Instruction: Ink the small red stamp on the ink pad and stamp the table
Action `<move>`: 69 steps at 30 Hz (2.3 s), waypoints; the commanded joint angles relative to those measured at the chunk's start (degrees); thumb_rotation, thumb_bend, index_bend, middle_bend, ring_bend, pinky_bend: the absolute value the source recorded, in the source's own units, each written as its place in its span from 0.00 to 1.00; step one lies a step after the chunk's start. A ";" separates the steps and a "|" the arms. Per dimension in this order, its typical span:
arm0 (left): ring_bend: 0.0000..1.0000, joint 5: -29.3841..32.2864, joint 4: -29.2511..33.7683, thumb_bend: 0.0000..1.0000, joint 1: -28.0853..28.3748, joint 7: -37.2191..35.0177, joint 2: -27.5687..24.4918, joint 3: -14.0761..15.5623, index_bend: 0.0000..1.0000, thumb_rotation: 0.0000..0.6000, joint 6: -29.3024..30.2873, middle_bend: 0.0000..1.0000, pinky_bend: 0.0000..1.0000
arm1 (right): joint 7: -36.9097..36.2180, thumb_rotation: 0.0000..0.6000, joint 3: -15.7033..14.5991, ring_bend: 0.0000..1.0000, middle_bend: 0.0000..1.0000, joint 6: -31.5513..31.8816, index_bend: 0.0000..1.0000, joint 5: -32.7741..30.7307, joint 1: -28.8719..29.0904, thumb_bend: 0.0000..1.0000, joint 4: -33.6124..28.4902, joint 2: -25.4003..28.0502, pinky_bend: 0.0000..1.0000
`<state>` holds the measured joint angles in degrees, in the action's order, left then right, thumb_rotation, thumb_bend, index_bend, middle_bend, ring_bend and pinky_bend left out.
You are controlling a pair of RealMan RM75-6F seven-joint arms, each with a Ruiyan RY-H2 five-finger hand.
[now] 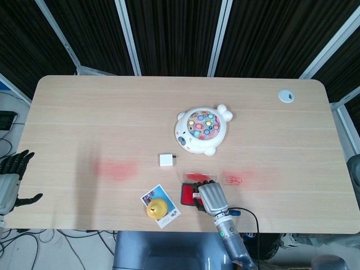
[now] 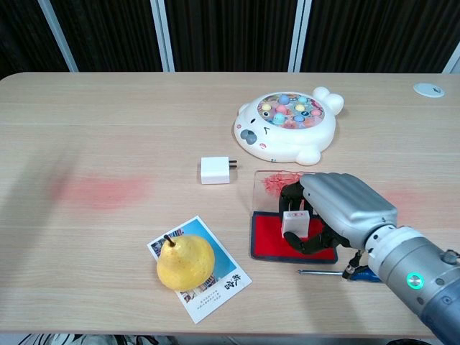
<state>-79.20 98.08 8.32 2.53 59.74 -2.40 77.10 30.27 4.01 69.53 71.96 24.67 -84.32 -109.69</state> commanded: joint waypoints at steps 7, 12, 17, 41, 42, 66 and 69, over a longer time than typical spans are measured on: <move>0.00 -0.64 -0.13 0.00 -0.22 0.34 0.25 0.10 0.00 1.00 0.76 0.00 0.00 | -0.13 1.00 2.16 0.48 0.64 2.02 0.80 1.87 0.03 0.64 -4.85 4.11 0.47; 0.00 -0.75 -0.21 0.00 -0.37 0.50 0.47 0.12 0.00 1.00 1.12 0.00 0.00 | -0.52 1.00 2.51 0.48 0.64 2.85 0.80 2.17 -0.61 0.64 -7.18 7.69 0.47; 0.00 -0.61 -0.06 0.00 -0.61 0.76 0.71 0.08 0.00 1.00 1.55 0.00 0.00 | -2.50 1.00 2.40 0.48 0.64 4.18 0.80 1.47 -2.65 0.64 -8.43 13.35 0.47; 0.00 -0.06 0.84 0.00 -0.93 0.10 0.62 0.06 0.00 1.00 1.42 0.00 0.00 | -18.46 1.00 2.03 0.48 0.63 4.50 0.80 4.69 -4.82 0.61 2.71 14.26 0.47; 0.00 -0.03 0.84 0.00 -0.92 0.03 0.61 0.04 0.00 1.00 1.39 0.00 0.00 | -18.87 1.00 1.92 0.47 0.63 4.40 0.80 5.06 -4.69 0.61 3.63 13.72 0.47; 0.00 0.69 1.31 0.00 -0.48 -0.61 0.19 -0.02 0.00 1.00 0.02 0.00 0.00 | -21.79 1.00 4.69 0.44 0.60 -0.39 0.80 3.04 -1.83 0.58 16.00 6.40 0.47; 0.00 0.88 1.37 0.00 -0.43 -0.65 0.13 -0.08 0.00 1.00 -0.11 0.00 0.00 | -21.57 1.00 4.98 0.43 0.59 -0.87 0.80 2.57 -1.65 0.57 16.59 6.24 0.46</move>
<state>-78.32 99.45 7.88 1.88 59.87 -2.47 76.99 8.64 8.92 68.74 74.59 22.97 -67.79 -103.41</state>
